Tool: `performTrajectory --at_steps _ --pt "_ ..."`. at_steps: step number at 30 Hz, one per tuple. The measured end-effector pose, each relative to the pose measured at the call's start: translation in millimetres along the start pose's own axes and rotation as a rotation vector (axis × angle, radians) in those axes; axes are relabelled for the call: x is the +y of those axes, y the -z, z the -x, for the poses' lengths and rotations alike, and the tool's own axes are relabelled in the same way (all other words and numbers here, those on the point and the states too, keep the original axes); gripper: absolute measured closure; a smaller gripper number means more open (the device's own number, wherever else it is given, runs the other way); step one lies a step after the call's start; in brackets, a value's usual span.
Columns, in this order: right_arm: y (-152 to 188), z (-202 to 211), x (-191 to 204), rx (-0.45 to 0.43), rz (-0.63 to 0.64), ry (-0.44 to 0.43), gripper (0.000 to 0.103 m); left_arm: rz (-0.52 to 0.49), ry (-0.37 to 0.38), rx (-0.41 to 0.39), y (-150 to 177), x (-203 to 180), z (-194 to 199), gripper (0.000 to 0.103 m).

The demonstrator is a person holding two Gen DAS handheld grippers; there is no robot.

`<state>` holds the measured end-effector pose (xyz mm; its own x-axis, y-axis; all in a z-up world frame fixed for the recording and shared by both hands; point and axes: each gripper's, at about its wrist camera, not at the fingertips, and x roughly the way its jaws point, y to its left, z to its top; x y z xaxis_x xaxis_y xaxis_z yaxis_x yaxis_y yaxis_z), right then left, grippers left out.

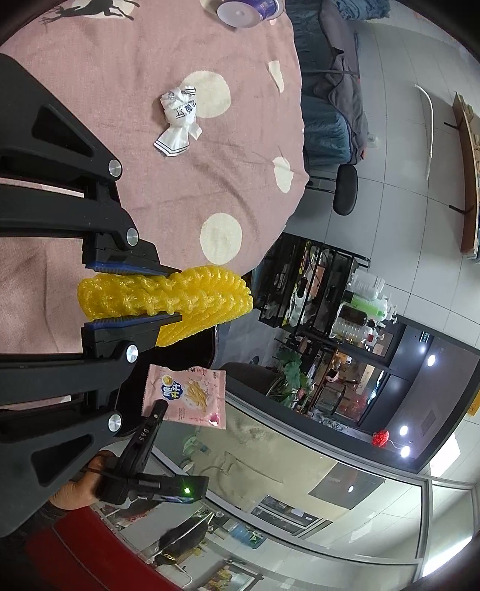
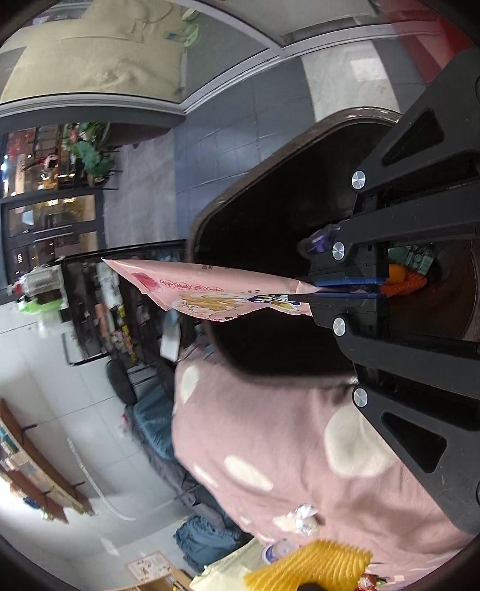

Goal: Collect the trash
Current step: 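Carry the pink snack bag into the bin and open the right gripper while the left holds the yellow net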

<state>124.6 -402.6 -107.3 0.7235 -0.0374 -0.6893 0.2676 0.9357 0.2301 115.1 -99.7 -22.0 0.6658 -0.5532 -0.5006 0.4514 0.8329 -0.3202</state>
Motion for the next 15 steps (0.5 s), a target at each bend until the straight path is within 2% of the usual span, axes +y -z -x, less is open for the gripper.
performTrajectory --at_steps 5,9,10,11,12,13,15 --pt "13.7 -18.9 -5.0 0.059 0.002 0.018 0.099 -0.014 0.014 0.024 2.8 -8.1 -9.6 0.085" --pt "21.5 -25.8 -7.9 0.085 -0.001 0.005 0.094 -0.023 0.019 0.037 4.3 -12.4 -14.7 0.085" --pt "22.1 -26.9 -5.7 0.088 0.001 0.003 0.088 -0.024 0.023 0.041 4.8 -13.1 -16.4 0.085" --pt "24.6 -26.0 -5.2 0.089 -0.001 0.003 0.075 -0.023 0.026 0.045 5.2 -14.6 -17.4 0.085" --pt "26.4 -24.0 -7.0 0.083 -0.008 0.004 0.066 -0.023 0.029 0.049 5.7 -15.4 -18.4 0.085" --pt "26.7 -23.5 -6.6 0.077 -0.013 0.003 0.051 -0.023 0.032 0.053 6.1 -16.2 -19.9 0.085" --pt "28.6 -19.7 -7.3 0.061 -0.022 0.008 0.042 -0.028 0.036 0.06 5.7 -17.9 -22.8 0.085"
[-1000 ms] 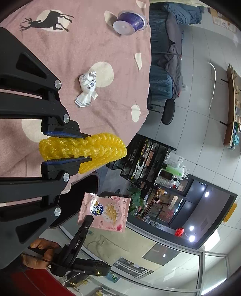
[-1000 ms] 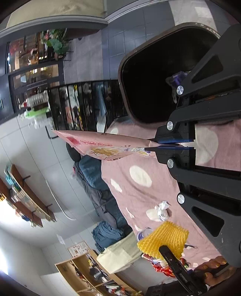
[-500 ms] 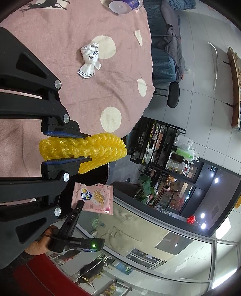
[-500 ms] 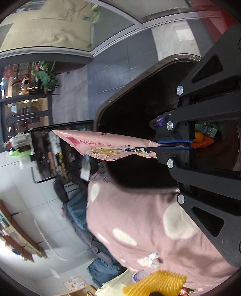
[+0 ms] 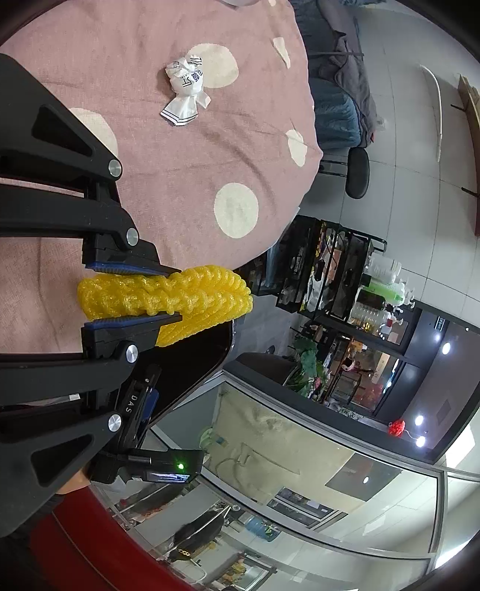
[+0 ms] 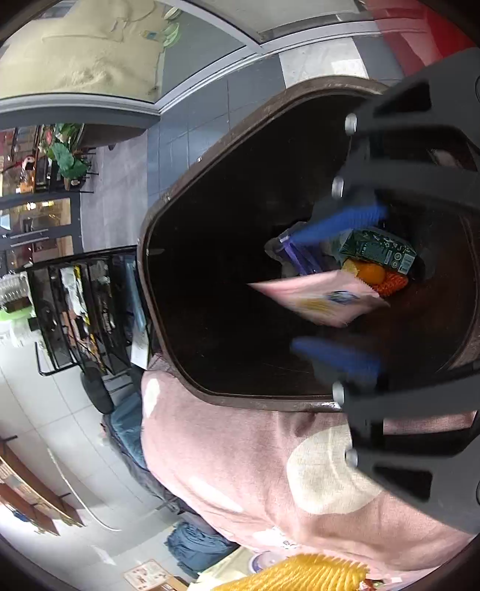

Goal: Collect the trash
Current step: 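Carry the pink snack bag into the bin and open the right gripper while the left holds the yellow net, then carry the yellow foam net over the bin with the left gripper, then lower the yellow foam net into the bin and open the left gripper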

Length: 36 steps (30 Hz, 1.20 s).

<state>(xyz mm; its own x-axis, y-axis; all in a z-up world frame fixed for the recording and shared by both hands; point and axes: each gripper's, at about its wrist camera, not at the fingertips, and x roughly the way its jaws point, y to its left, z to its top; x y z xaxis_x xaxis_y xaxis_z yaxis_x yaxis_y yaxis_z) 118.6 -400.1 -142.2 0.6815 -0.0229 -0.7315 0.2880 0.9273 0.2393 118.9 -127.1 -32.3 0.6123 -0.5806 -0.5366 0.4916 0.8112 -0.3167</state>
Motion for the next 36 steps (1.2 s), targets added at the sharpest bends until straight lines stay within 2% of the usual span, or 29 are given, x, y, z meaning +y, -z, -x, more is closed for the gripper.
performTrajectory --at_steps 7,11,22,36 --pt "-2.6 16.2 -4.0 -0.064 -0.04 0.013 0.031 -0.045 0.029 0.02 -5.6 -16.1 -13.1 0.085" --pt "-9.5 24.8 -7.2 -0.101 -0.06 0.025 0.021 -0.056 0.058 0.049 -6.7 -24.9 -26.0 0.085" --pt "-14.5 49.8 -29.0 -0.195 -0.151 0.069 0.014 -0.113 0.081 0.127 -9.8 -45.1 -61.6 0.085" --pt "-14.8 62.8 -50.4 -0.219 -0.206 0.11 0.013 -0.202 0.085 0.227 -10.9 -75.3 -102.0 0.085"
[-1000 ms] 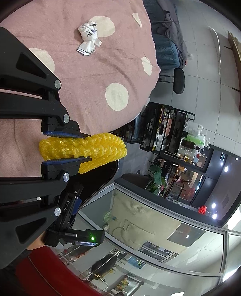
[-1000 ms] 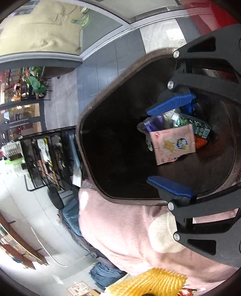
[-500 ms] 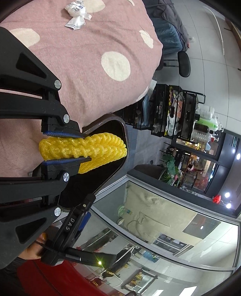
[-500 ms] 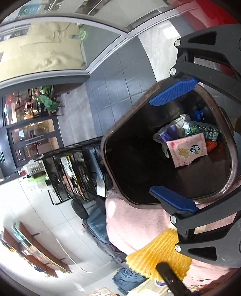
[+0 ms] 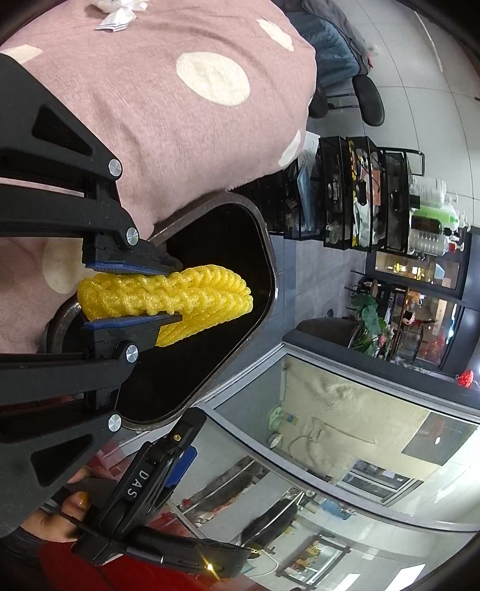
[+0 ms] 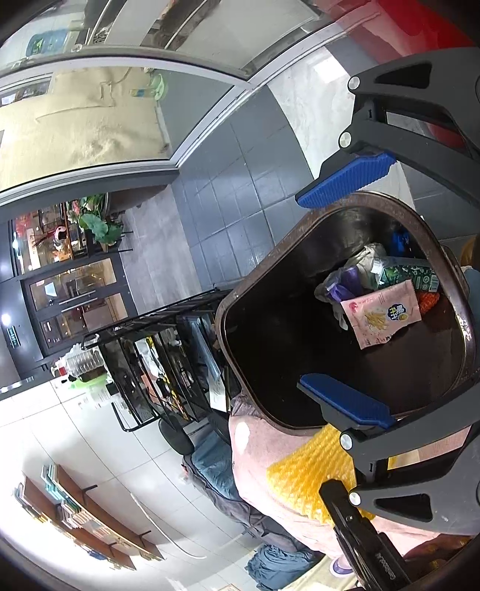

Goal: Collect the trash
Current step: 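Lower the yellow foam net into the bin and open the left gripper, then move both tools back over the table toward the remaining trash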

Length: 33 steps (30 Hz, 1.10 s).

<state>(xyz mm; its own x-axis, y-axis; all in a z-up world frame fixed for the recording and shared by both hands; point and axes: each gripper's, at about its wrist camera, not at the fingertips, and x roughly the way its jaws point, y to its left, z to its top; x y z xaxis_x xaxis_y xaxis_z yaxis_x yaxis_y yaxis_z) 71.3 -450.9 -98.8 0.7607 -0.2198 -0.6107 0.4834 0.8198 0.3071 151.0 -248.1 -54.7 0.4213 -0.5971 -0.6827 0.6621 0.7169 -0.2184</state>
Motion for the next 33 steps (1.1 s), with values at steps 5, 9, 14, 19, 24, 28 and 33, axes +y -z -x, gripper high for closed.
performTrajectory --at_steps 5,9,14,19,24,28,33 --pt "-0.4 -0.2 -2.7 -0.002 -0.005 0.01 0.013 0.006 -0.001 0.004 -0.8 -2.1 -3.7 0.049" --pt "-0.6 -0.1 -3.9 -0.002 -0.006 0.019 0.01 0.033 0.011 -0.027 -1.1 1.0 1.0 0.026" --pt "-0.7 -0.6 -4.3 -0.004 -0.007 0.015 0.009 0.052 0.002 -0.066 -1.3 5.2 11.2 0.015" --pt "-1.7 -1.8 -3.3 -0.002 -0.006 0.003 0.008 0.002 -0.025 -0.102 -1.1 -0.4 22.5 0.006" --pt "-1.9 -0.3 3.5 -0.005 0.013 -0.021 0.007 -0.034 -0.044 -0.144 1.4 -3.2 40.0 0.005" --pt "-2.2 1.3 11.8 -0.008 0.035 -0.044 0.007 -0.018 -0.054 -0.179 5.2 2.0 54.4 0.005" --pt "-1.3 3.8 32.7 -0.002 0.097 -0.108 0.007 -0.003 -0.08 -0.209 14.9 11.1 73.2 0.005"
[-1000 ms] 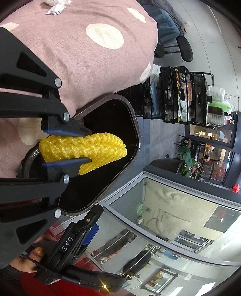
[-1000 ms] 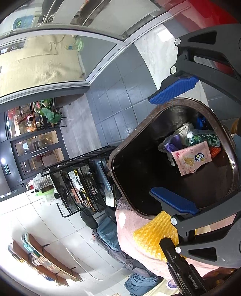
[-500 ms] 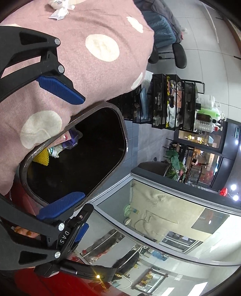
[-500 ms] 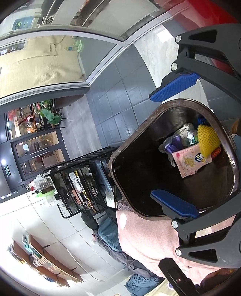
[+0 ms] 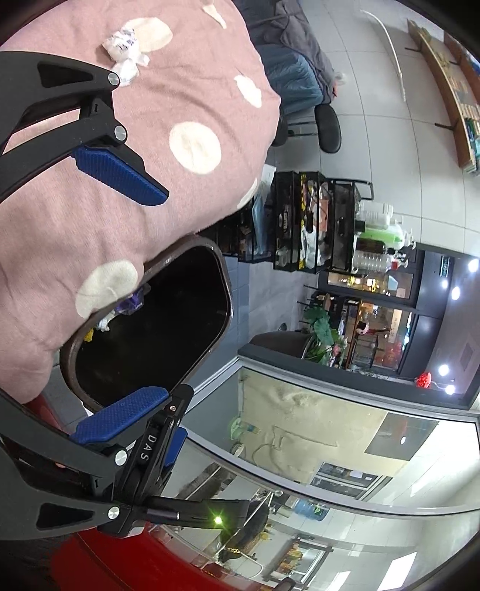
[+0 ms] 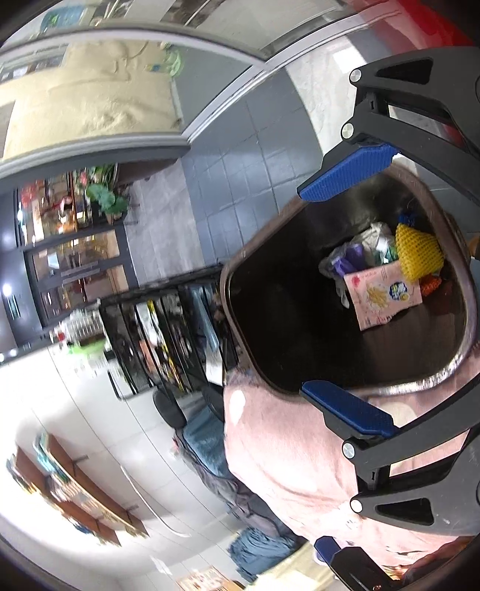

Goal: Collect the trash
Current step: 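Move both tools back over the table toward the remaining trash, then grasp the purple yogurt cup with the left gripper while the right grasps the white wrapper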

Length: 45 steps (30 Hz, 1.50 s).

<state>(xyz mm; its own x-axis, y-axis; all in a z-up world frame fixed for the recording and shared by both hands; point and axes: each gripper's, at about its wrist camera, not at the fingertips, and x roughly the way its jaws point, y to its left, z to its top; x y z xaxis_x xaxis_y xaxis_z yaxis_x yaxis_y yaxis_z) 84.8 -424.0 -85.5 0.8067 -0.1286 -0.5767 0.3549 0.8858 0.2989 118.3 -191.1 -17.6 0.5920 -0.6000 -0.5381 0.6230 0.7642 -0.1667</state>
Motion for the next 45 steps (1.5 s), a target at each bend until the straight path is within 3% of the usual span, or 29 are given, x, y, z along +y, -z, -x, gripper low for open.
performTrajectory --at_steps 6,13,26,32,37,45 --pt "-1.2 -2.6 38.4 0.019 0.083 -0.083 0.007 0.041 -0.066 -0.019 8.7 27.7 21.5 0.005" --pt "-0.2 -11.4 98.0 0.086 0.187 -0.222 0.007 0.11 -0.203 -0.032 24.5 73.9 50.6 0.005" --pt "30.1 -33.2 238.5 0.248 0.458 -0.475 0.007 0.358 -0.479 -0.026 75.1 208.1 122.1 0.006" --pt "53.9 -50.6 300.6 0.351 0.61 -0.54 0.007 0.489 -0.513 -0.028 90.4 263.7 143.7 0.006" --pt "66.1 -75.2 338.6 0.428 0.722 -0.528 0.013 0.559 -0.497 -0.021 86.9 294.8 141.5 0.006" --pt "84.3 -106.4 385.5 0.504 0.886 -0.519 0.021 0.56 -0.486 0.007 75.1 317.0 126.9 0.006"
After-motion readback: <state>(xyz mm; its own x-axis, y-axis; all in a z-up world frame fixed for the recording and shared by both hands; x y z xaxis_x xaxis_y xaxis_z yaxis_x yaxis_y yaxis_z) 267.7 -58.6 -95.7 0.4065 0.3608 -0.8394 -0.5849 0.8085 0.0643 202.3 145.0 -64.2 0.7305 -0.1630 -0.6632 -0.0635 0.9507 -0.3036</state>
